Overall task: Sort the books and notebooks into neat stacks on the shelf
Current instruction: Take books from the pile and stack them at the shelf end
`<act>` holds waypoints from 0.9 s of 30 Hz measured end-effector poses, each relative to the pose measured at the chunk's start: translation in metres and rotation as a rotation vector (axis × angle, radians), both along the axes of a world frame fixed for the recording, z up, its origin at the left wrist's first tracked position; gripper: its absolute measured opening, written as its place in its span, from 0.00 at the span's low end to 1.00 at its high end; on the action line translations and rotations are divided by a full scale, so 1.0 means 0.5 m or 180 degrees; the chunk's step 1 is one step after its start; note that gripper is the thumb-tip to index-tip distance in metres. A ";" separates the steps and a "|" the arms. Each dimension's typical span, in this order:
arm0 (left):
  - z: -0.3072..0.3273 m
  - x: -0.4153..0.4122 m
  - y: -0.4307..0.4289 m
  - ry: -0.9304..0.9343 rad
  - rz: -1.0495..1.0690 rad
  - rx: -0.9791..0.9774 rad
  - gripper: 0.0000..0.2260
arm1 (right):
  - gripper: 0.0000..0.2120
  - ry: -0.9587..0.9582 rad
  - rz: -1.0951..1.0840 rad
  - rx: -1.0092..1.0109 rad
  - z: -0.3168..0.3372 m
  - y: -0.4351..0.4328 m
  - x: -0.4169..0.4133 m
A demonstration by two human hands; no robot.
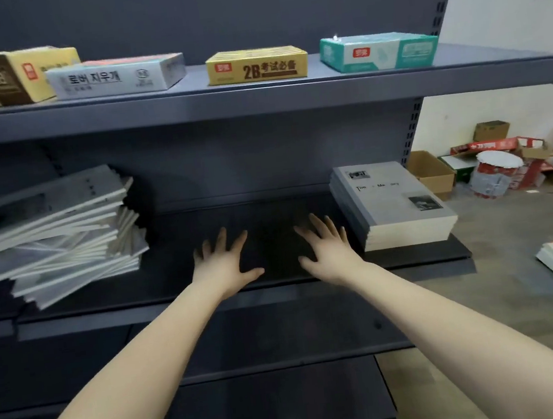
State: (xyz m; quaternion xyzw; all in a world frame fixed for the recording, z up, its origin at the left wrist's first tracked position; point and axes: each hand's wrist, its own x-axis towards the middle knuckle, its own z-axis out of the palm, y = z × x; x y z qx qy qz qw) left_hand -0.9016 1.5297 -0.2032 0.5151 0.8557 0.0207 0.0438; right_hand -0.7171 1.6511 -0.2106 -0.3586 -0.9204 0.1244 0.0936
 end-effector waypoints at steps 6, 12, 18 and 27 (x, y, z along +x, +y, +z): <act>0.017 -0.102 -0.106 0.0177 0.0360 0.0489 0.35 | 0.29 -0.0028 0.0390 0.0025 0.022 -0.066 -0.132; 0.023 -0.204 -0.228 0.0453 0.0647 0.0866 0.29 | 0.29 -0.0009 0.0807 0.0032 0.031 -0.149 -0.269; 0.037 -0.289 -0.313 0.0649 0.0936 0.1005 0.28 | 0.29 0.0094 0.1185 0.0104 0.038 -0.217 -0.386; 0.049 -0.373 -0.405 0.0767 0.1137 0.1126 0.26 | 0.26 0.0657 0.1557 0.0482 0.051 -0.286 -0.505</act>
